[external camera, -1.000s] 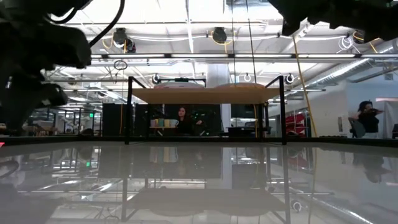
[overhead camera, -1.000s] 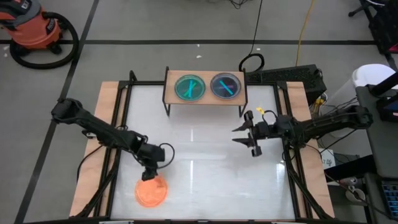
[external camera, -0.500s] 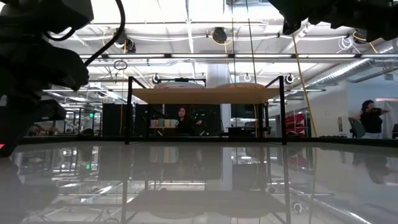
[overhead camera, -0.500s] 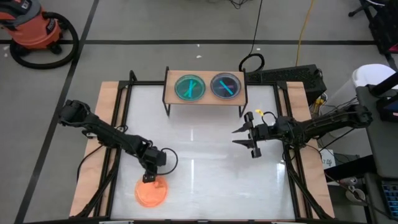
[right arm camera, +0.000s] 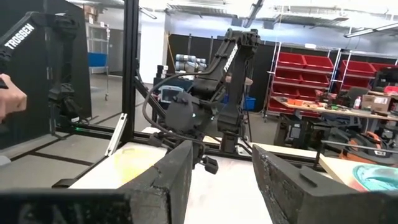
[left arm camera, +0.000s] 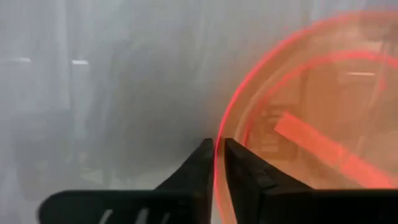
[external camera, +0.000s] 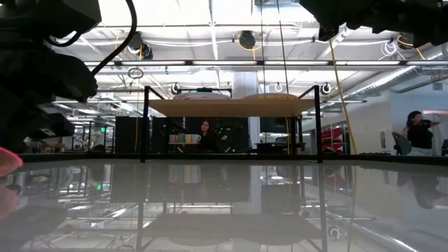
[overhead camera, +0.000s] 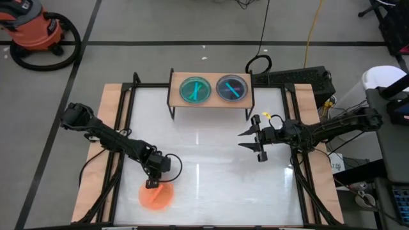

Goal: Place and stack plates onto a shelf
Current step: Stack the orange plate on top of the blue plate on the shelf

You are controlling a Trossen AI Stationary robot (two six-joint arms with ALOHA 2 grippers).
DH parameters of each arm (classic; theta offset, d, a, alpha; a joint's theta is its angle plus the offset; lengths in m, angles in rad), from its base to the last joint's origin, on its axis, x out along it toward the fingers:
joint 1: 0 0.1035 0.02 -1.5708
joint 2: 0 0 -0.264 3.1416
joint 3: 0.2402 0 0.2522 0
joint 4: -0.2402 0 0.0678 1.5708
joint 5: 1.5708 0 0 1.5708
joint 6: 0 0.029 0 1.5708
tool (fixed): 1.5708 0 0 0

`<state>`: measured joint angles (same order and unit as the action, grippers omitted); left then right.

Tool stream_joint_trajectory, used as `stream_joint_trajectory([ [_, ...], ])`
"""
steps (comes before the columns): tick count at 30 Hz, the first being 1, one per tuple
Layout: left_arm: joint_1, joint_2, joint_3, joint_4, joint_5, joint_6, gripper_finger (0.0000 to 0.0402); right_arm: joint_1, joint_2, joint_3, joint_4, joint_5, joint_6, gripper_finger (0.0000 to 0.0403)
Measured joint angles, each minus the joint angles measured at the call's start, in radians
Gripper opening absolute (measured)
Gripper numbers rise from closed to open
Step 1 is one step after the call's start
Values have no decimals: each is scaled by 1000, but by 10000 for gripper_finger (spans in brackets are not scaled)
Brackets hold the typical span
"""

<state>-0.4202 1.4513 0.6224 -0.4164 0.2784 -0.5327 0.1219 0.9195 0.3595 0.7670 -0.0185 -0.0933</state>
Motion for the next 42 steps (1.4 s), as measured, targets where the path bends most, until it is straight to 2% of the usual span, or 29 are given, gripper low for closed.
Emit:
stream_joint_trajectory([
  [6,16,-30,36,-15,91,1,6,0,0,0,15,0,1,148],
  [12,46,-115,171,-146,46,91,3,0,0,0,24,0,2,148],
  [15,81,-153,279,-261,-34,184,3,0,0,0,31,0,0,148],
  [19,176,-195,433,-385,-222,295,2,0,0,0,46,0,-1,148],
  [23,337,-224,565,-401,-369,411,2,0,0,0,47,-2,-1,148],
  [26,513,-226,641,-361,-397,492,2,0,0,0,51,-1,1,148],
  [29,704,-205,681,-275,-354,551,1,0,0,0,53,-1,1,148],
  [35,993,-109,683,-126,-140,575,1,0,0,0,52,-1,0,148],
  [42,1167,26,682,-80,6,497,1,0,0,0,44,-1,-1,148],
])
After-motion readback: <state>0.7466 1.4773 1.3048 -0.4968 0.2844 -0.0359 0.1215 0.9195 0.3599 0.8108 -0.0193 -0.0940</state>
